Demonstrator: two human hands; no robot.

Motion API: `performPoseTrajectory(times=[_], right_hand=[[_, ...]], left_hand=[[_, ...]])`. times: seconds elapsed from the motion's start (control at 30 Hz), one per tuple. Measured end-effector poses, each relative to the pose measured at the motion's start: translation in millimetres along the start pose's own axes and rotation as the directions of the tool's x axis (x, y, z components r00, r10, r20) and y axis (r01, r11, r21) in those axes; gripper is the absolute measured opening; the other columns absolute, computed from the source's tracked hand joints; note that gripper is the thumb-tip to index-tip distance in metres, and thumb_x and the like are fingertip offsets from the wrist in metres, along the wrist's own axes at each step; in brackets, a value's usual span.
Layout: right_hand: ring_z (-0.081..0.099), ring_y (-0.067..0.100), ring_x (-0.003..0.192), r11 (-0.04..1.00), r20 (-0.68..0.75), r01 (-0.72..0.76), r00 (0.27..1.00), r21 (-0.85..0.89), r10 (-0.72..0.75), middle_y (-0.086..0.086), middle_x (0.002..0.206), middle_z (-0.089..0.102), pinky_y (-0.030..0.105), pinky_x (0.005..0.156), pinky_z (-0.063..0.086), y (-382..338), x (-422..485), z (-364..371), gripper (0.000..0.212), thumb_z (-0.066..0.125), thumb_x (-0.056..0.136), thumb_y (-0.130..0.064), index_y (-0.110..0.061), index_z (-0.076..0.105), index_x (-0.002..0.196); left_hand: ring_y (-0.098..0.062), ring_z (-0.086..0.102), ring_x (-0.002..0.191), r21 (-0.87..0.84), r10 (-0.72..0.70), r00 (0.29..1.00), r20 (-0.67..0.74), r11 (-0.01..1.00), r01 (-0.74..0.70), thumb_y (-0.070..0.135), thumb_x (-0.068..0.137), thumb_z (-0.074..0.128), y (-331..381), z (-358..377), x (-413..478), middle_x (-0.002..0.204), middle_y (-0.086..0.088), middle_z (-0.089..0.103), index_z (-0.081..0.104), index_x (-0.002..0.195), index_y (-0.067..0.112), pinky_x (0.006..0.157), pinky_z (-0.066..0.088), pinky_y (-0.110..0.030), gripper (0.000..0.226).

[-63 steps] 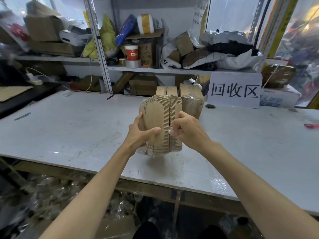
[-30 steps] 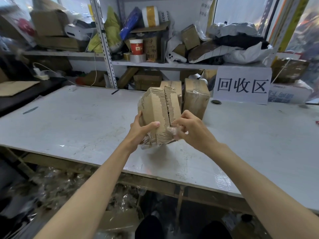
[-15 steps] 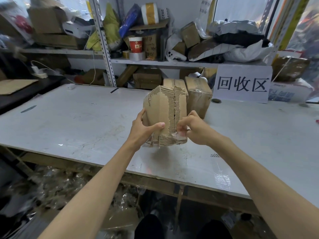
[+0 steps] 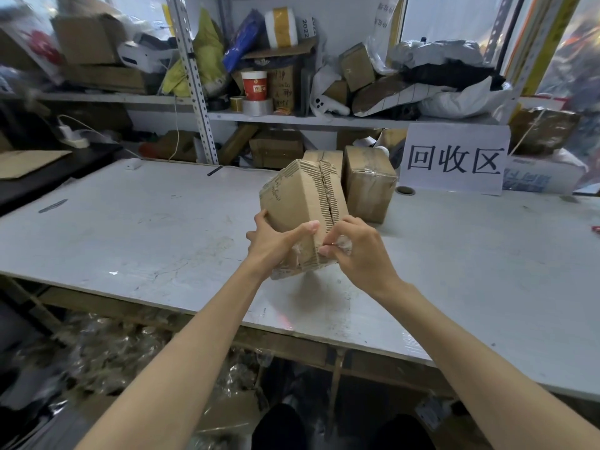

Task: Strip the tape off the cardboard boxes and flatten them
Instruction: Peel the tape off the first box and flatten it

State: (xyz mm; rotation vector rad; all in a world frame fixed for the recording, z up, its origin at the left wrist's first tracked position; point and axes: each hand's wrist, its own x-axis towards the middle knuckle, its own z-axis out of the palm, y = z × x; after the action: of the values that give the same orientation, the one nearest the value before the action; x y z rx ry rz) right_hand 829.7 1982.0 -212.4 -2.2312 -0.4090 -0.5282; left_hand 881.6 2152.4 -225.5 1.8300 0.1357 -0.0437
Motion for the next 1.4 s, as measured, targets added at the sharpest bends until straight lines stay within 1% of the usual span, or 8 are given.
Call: performPoseTrajectory(times=[0.23, 0.37, 0.53, 0.77, 0.9, 1.07, 1.23, 1.4], right_hand=[[0.037, 0.018, 0.093, 0.999, 0.224, -0.010, 0.975, 0.046, 0.000, -0.003, 0.087, 0.058, 0.029, 0.079, 0.038, 3, 5, -7, 0.025, 0.063, 0.079, 0.008, -0.015, 0.053, 0.073], [0.052, 0.013, 0.095, 0.997, 0.046, -0.032, 0.999, 0.070, 0.029, 0.001, 0.092, 0.066, 0.028, 0.075, 0.048, 4, 0, -11, 0.016, 0.076, 0.075, -0.004, -0.012, 0.062, 0.074], [0.061, 0.012, 0.095, 0.980, -0.085, -0.149, 0.983, 0.131, 0.160, -0.002, 0.092, 0.070, 0.006, 0.065, 0.045, 5, -10, -4, 0.024, 0.085, 0.067, -0.025, -0.015, 0.066, 0.077], [0.066, 0.005, 0.080, 0.953, -0.015, -0.210, 0.976, 0.220, 0.218, -0.007, 0.079, 0.068, 0.022, 0.073, 0.054, 4, -12, -5, 0.054, 0.088, 0.058, -0.008, -0.019, 0.058, 0.101], [0.064, 0.002, 0.083, 0.973, -0.075, -0.189, 0.977, 0.130, 0.200, -0.011, 0.079, 0.069, 0.023, 0.082, 0.049, 8, -10, -4, 0.028, 0.084, 0.064, -0.004, -0.019, 0.068, 0.082], [0.065, 0.009, 0.085, 0.957, -0.013, -0.251, 0.967, 0.145, 0.256, -0.007, 0.079, 0.070, 0.021, 0.080, 0.047, 18, -13, -7, 0.019, 0.081, 0.067, -0.005, -0.018, 0.068, 0.074], [0.062, 0.016, 0.075, 0.955, 0.136, -0.271, 0.958, 0.123, 0.254, 0.001, 0.071, 0.065, 0.030, 0.077, 0.050, 28, -16, -10, 0.023, 0.076, 0.066, 0.007, -0.011, 0.062, 0.066], [0.055, 0.015, 0.073, 0.986, 0.046, -0.150, 0.988, 0.069, 0.148, -0.001, 0.068, 0.058, 0.017, 0.067, 0.047, 30, -28, 0, 0.031, 0.063, 0.068, 0.019, -0.010, 0.054, 0.065]], left_hand=[[-0.026, 0.049, 0.126, -0.036, 0.016, 0.999, -0.045, 0.999, -0.018, 0.070, 0.034, 0.084, -1, 3, -2, 0.143, -0.007, 0.039, 0.022, 0.151, 0.032, 0.102, 0.049, -0.048, 0.138], [-0.031, 0.037, 0.133, -0.001, -0.042, 0.999, -0.027, 0.999, 0.042, 0.067, 0.043, 0.085, 7, 3, 0, 0.142, -0.009, 0.031, 0.012, 0.153, 0.036, 0.105, 0.044, -0.054, 0.135], [-0.036, 0.028, 0.137, 0.192, -0.009, 0.995, -0.100, 0.981, 0.028, 0.069, 0.047, 0.086, 19, 6, 0, 0.146, -0.011, 0.024, 0.002, 0.152, 0.036, 0.107, 0.039, -0.056, 0.138], [-0.031, 0.038, 0.129, 0.164, -0.067, 0.995, -0.071, 0.983, 0.077, 0.052, 0.064, 0.086, 11, -16, 4, 0.129, -0.007, 0.032, 0.027, 0.138, 0.017, 0.107, 0.043, -0.051, 0.101], [-0.030, 0.039, 0.128, 0.153, -0.045, 0.995, -0.091, 0.986, 0.058, 0.048, 0.071, 0.083, 9, -11, 7, 0.135, -0.011, 0.032, 0.024, 0.133, 0.013, 0.109, 0.041, -0.046, 0.092], [-0.029, 0.052, 0.121, 0.081, 0.037, 0.998, -0.060, 0.996, -0.032, 0.029, 0.084, 0.077, 7, -4, 6, 0.134, -0.013, 0.047, 0.023, 0.120, 0.009, 0.104, 0.046, -0.045, 0.067], [-0.027, 0.051, 0.114, 0.179, 0.103, 0.992, -0.078, 0.980, -0.087, 0.026, 0.085, 0.076, 9, 9, 1, 0.134, -0.013, 0.041, 0.024, 0.118, 0.012, 0.103, 0.045, -0.043, 0.063], [-0.036, 0.048, 0.121, 0.242, 0.090, 0.989, -0.121, 0.968, -0.058, 0.028, 0.087, 0.074, 13, 17, 0, 0.137, -0.016, 0.039, 0.026, 0.126, 0.007, 0.106, 0.040, -0.047, 0.065]])
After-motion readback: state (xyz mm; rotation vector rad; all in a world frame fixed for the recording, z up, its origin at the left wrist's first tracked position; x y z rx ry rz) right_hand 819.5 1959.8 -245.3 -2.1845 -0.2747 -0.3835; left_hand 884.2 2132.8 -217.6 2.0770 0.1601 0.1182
